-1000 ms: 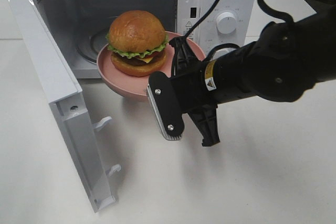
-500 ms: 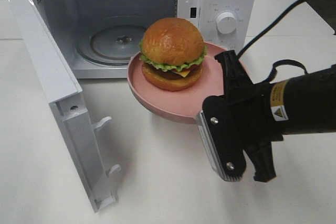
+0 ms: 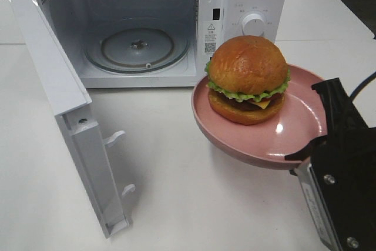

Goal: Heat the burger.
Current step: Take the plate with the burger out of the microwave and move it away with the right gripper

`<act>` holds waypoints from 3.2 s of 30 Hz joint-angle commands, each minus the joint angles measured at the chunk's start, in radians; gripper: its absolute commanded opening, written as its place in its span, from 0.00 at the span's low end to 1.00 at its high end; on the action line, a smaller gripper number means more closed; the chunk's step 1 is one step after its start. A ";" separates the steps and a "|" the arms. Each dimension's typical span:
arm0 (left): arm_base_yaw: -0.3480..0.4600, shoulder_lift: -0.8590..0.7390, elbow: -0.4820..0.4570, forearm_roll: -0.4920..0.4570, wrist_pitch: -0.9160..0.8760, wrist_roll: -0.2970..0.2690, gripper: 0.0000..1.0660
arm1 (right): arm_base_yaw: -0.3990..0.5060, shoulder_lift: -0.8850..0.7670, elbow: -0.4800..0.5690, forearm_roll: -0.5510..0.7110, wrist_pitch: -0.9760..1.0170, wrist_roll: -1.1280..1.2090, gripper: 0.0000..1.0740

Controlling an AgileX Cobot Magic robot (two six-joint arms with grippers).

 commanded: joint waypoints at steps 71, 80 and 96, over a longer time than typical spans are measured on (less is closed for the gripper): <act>0.003 -0.006 0.004 0.001 -0.002 0.000 0.92 | -0.008 0.483 -0.194 -0.620 0.689 1.988 0.00; 0.003 -0.006 0.004 0.001 -0.002 0.000 0.92 | -0.008 0.614 -0.194 -0.660 0.684 2.133 0.03; 0.003 -0.006 0.004 0.001 -0.002 0.000 0.92 | -0.008 0.832 -0.194 -0.751 0.675 2.356 0.10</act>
